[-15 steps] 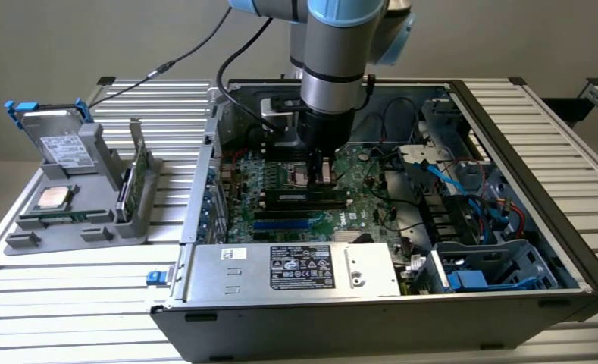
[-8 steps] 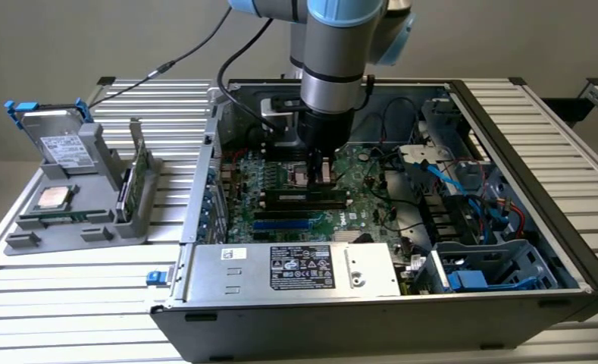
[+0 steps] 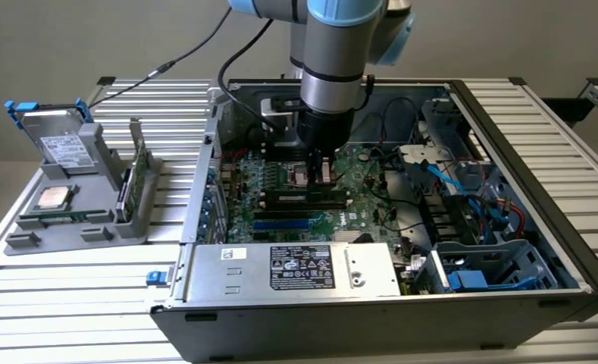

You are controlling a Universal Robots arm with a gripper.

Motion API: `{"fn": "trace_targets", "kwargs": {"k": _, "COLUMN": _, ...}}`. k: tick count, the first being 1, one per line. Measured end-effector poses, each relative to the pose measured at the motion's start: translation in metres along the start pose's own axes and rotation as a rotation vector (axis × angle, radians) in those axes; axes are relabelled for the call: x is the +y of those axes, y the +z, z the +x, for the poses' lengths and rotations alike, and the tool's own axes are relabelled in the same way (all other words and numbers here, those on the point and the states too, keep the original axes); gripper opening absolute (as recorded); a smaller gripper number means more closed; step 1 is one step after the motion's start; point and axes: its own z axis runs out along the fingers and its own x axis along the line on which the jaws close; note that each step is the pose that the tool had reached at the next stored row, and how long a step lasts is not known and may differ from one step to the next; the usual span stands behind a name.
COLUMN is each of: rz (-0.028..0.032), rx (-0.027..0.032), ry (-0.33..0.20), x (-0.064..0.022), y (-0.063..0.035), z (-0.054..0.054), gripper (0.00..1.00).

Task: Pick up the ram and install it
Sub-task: 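Insert the ram into the slot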

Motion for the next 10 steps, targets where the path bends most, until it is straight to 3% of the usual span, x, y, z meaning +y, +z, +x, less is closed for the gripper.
{"fn": "trace_targets", "kwargs": {"k": 4, "rz": -0.0009, "rx": 0.0051, "ry": 0.0, "x": -0.0001, "y": 0.0004, "z": -0.0003, "gripper": 0.15}}
{"fn": "trace_targets", "kwargs": {"k": 10, "rz": -0.0015, "rx": 0.0084, "ry": 0.0, "x": -0.0001, "y": 0.001, "z": -0.0009, "gripper": 0.15}}
